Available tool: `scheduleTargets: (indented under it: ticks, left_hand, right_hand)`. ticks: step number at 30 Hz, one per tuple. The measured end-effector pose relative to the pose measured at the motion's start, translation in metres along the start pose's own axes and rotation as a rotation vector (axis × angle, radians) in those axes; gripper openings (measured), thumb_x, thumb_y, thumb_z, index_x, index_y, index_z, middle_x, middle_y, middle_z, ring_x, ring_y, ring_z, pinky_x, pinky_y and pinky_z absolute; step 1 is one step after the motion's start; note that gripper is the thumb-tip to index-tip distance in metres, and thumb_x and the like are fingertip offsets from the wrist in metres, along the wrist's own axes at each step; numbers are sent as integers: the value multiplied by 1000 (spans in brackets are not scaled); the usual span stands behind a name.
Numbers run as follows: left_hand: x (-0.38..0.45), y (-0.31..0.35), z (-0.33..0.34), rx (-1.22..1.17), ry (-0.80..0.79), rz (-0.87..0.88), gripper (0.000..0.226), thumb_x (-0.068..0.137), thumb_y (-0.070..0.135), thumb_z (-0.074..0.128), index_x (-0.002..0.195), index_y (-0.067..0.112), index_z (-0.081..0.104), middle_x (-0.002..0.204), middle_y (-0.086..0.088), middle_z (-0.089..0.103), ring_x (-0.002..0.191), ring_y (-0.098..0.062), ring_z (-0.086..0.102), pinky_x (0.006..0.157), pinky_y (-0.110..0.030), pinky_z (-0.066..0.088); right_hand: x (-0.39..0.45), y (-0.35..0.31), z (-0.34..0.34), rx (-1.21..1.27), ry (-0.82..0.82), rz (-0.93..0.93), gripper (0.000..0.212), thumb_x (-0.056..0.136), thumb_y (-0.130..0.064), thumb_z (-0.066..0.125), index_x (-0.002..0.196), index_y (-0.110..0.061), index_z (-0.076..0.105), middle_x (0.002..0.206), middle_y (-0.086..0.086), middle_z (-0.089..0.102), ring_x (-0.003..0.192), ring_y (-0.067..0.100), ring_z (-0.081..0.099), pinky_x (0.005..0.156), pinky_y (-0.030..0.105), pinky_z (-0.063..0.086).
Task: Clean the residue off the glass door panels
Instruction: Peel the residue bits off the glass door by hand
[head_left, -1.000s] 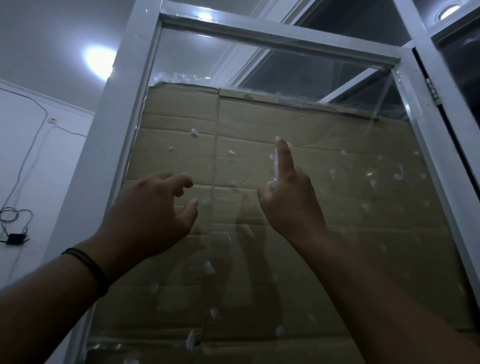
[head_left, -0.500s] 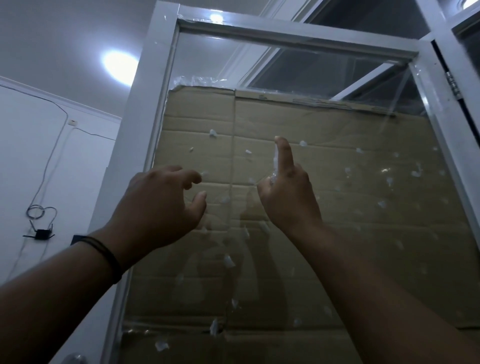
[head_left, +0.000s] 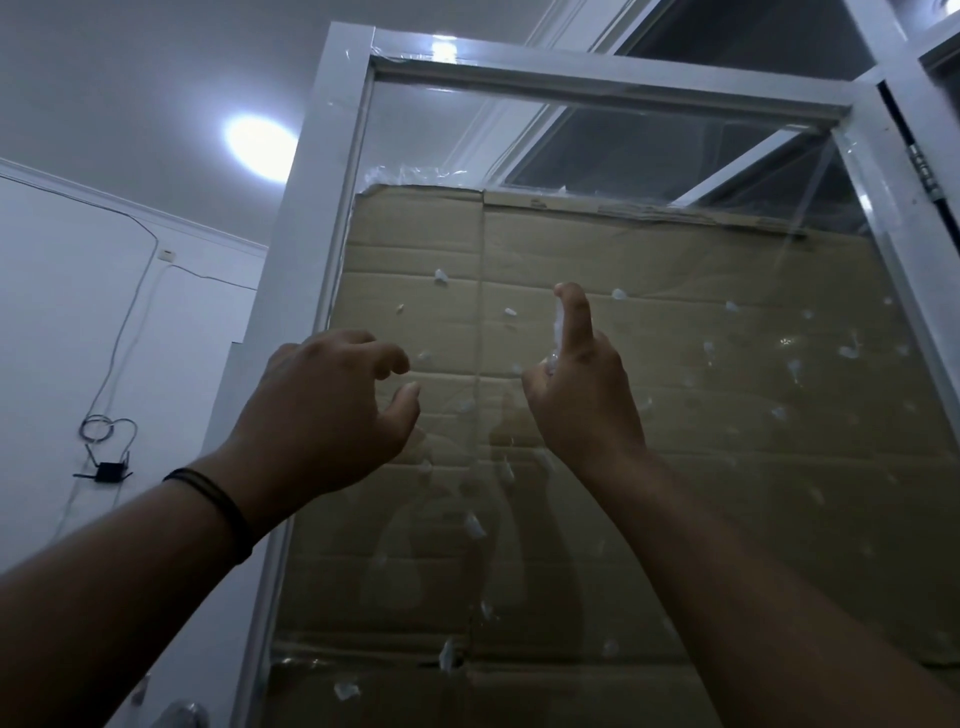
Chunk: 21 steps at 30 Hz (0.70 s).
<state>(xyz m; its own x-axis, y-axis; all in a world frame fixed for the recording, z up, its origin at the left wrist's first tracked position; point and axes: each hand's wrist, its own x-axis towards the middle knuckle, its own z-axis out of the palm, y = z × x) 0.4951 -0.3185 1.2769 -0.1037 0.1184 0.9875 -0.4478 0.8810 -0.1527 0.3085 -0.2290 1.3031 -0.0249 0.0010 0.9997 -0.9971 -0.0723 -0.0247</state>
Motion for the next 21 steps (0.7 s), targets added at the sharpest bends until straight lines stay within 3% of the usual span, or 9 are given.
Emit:
scheduleTargets:
  ticks: [4,11,15,19,21]
  left_hand:
    - [1,0,-2,-2,4,2,29,85,36,65,102,14,70,96,-1,69,77,-13,55,78,-38,50]
    - [0,-1,-6,2,-4,-7,29,85,36,65,102,13,71,96,-2,69,78,-13,55,79,-42,52]
    - [0,-1,-8,7,-5,-11,29,85,36,64,101,13,71,96,-2,69,78,-13,54,78,-39,51]
    - [0,1,-9,8,1,-11,28,85,35,64,99,13,72,94,-2,69,77,-13,54,78,-39,51]
    - [0,1,-9,4,2,-12,28,85,36,64,100,13,72,95,-2,69,78,-13,54,79,-40,51]
  right_hand:
    - [-3,-3,1,17,-5,-8,65,82,-4,49,139,-23,24,86,11,50,65,21,49,56,28,36]
    - [-3,-8,1,39,-19,-21,54,81,-4,50,129,-18,30,86,11,51,61,14,45,49,23,28]
    - [-4,-10,-1,46,19,-8,63,82,-4,50,137,-22,26,89,11,51,64,15,46,51,24,32]
    - [-4,-19,-3,63,22,-35,73,84,-3,47,146,-26,16,110,16,54,74,18,47,62,26,38]
    - [-4,-22,-3,44,30,-27,74,84,-4,47,147,-27,13,106,15,53,73,20,48,62,29,42]
